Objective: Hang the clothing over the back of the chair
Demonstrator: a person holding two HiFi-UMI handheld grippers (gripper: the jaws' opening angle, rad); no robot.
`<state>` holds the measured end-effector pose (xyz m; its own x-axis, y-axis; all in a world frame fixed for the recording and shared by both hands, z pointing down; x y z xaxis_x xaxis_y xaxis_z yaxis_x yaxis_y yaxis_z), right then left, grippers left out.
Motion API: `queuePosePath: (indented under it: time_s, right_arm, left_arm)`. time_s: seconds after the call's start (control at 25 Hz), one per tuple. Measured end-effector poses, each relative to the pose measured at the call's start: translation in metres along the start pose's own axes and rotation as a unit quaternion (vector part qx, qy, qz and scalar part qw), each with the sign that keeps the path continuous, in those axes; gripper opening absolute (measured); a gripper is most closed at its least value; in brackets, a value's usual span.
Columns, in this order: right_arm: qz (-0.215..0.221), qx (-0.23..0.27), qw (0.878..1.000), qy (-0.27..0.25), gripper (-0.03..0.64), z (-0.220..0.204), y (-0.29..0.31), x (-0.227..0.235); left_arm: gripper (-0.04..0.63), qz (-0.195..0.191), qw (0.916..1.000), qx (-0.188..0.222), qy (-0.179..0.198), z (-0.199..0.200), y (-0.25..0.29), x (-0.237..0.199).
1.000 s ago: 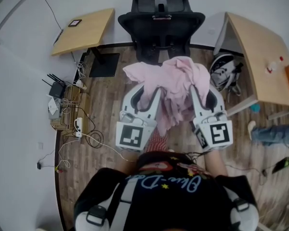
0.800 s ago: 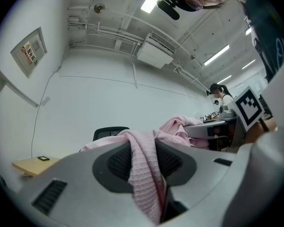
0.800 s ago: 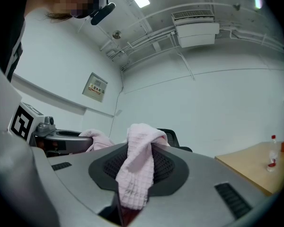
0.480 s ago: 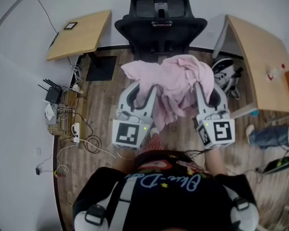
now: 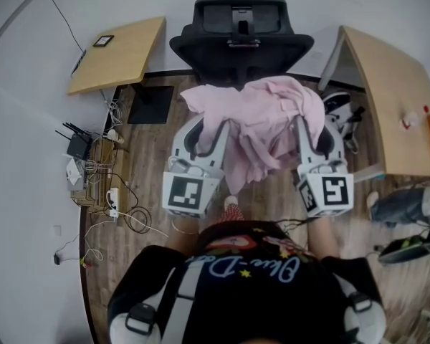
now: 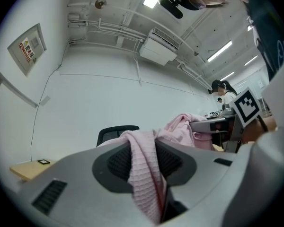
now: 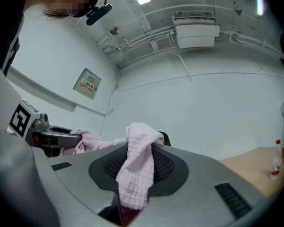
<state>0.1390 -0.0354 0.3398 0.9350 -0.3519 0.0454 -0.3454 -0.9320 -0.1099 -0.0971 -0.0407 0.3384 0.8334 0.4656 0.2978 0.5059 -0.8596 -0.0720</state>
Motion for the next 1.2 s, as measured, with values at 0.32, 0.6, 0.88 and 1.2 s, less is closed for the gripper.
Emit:
queuePosePath:
  time_s: [0.32,0.6,0.88,1.2]
  right_arm:
    - [-0.003,0.006,1.000,-0.002,0.089,0.003,0.034,0.004]
    - [-0.012,0.013,1.000,-0.017,0.089,0.011,0.069,0.006]
    - [-0.024,0.007,0.999,-0.022,0.089,0.007,0.110,0.006]
    - [-0.035,0.006,0.999,-0.020,0.089,-0.002,0.120,0.008]
  left_arm:
    - [0.126,0.001,1.0000,0.005,-0.005,0.001,0.027,-0.024]
    - [0.126,-0.005,0.9999,0.012,-0.008,-0.002,0.057,-0.050]
    - [0.126,-0.016,0.9996,0.018,-0.015,-0.014,0.089,-0.081]
    - [0.126,-0.029,0.9993,0.023,-0.008,-0.022,0.101,-0.086]
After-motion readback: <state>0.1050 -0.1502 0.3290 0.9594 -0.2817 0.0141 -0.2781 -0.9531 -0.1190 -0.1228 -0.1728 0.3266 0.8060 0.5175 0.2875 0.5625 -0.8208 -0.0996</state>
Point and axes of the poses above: the fingertips, and each gripper's own axes: y forward along the fingers, x to its right, z out of its top, the point moved 7 cm from there along -y, backward along the fingers, and after that the axes turned 8 degrees about y, right-handed, at the moved point
